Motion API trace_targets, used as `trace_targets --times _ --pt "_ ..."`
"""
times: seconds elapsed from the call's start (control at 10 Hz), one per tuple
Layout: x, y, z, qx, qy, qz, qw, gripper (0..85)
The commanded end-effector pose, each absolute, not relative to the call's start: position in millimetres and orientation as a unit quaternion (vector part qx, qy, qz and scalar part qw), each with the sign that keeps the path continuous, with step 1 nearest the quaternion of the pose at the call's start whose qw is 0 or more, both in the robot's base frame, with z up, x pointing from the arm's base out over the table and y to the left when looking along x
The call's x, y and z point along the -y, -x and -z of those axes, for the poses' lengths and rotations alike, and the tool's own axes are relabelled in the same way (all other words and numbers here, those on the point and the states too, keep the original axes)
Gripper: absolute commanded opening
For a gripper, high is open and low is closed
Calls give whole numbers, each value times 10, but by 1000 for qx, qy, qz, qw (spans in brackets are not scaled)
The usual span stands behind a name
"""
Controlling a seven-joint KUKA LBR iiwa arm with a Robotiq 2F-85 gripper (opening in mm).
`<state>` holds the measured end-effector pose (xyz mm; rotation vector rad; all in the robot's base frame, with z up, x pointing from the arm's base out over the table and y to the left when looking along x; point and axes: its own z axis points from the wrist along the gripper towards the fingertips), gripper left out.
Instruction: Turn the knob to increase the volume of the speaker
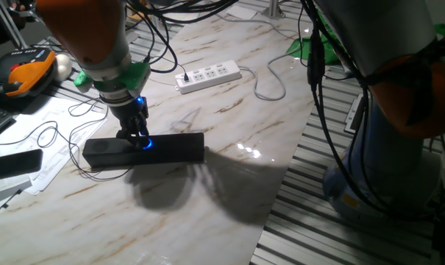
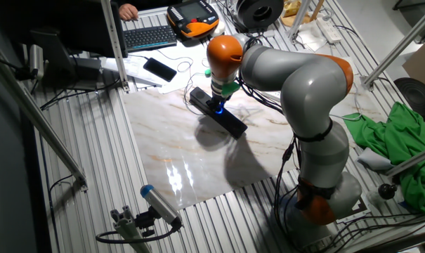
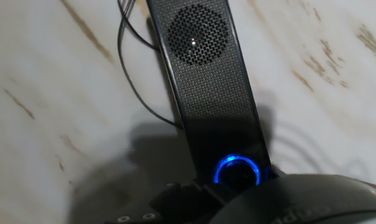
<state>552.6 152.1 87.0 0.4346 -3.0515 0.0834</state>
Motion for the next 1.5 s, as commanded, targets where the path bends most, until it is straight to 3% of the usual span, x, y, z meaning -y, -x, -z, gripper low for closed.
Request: trace_targets --times 0.0,1.2,1.3,1.4 --pt "-1522 -5527 -871 989 -143 -27 30 510" --pt "-1504 -5516 -828 977 -208 -2 38 510" --pt "-1502 -5515 -822 977 -208 -2 38 340" --pt "-1501 -5514 -819 977 -210 -1 38 340"
